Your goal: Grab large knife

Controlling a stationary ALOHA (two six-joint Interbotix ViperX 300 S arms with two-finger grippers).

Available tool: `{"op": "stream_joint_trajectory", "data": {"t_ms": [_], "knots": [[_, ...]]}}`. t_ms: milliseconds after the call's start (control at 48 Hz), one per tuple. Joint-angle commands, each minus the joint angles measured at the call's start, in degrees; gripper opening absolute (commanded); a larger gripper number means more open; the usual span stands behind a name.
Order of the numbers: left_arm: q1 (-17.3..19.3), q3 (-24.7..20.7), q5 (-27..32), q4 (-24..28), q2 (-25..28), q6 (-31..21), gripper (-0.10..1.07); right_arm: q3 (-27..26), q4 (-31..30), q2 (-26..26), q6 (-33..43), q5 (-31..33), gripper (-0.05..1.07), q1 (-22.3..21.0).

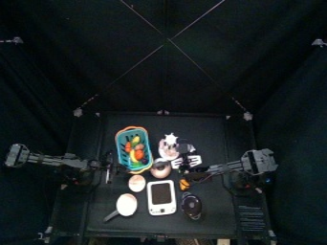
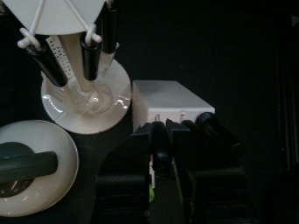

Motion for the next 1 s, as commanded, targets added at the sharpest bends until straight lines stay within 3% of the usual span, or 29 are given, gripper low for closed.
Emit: {"op": "stream_joint_trajectory", "data": {"t_ms": [0, 979], "knots": [[0.1, -0.5, -0.3, 0.0, 0.1, 0.0, -0.03, -0.6, -0.6, -2.6, 0.1, 0.0, 0.31, 0.1], [0.1, -0.6, -0.3, 0.0, 0.2, 0.1, -0.03, -0.5, -1.5, -2.7, 0.2, -0.2, 0.30, 0.3]]}}
